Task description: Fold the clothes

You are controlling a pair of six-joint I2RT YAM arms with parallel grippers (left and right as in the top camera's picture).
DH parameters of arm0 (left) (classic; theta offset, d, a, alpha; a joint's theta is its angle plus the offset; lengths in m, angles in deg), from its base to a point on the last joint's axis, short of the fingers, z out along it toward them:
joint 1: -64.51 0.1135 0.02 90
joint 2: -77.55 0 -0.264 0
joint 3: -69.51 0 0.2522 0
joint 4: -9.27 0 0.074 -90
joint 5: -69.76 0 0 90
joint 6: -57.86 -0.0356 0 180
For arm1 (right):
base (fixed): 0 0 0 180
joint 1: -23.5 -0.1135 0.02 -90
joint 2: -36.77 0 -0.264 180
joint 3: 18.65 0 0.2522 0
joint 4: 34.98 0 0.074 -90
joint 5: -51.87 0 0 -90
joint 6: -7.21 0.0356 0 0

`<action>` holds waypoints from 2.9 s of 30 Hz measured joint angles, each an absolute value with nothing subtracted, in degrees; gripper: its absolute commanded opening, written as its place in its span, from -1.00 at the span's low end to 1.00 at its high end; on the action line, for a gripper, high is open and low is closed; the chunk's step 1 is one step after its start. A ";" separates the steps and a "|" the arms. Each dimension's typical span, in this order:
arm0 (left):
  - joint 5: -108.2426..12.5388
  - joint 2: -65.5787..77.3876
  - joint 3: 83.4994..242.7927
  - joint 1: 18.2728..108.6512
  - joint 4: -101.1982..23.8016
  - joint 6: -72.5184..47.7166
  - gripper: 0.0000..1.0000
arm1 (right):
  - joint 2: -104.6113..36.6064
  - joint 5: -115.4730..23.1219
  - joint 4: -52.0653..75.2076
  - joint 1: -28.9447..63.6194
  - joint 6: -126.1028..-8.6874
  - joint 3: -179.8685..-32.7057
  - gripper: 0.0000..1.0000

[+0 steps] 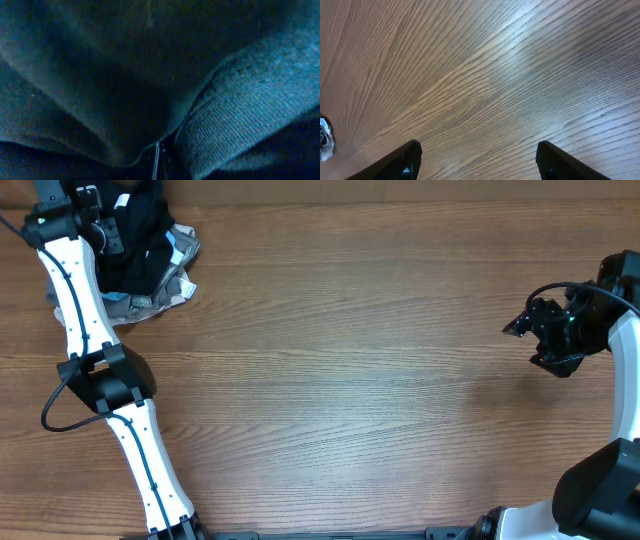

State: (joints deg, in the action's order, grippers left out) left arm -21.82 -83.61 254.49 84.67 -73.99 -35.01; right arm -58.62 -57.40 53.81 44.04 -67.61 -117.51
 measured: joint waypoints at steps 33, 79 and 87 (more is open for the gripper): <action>-32.60 -56.62 261.02 77.13 -80.83 -33.72 1.00 | -58.54 -52.74 63.10 44.01 -75.70 -147.00 1.00; -34.52 -51.15 261.92 74.34 -85.42 -33.53 1.00 | -6.93 -65.66 32.94 35.05 -86.59 -114.47 1.00; -34.61 -51.15 261.92 74.34 -85.50 -33.53 1.00 | 5.83 -64.00 5.81 27.42 -87.39 -80.90 1.00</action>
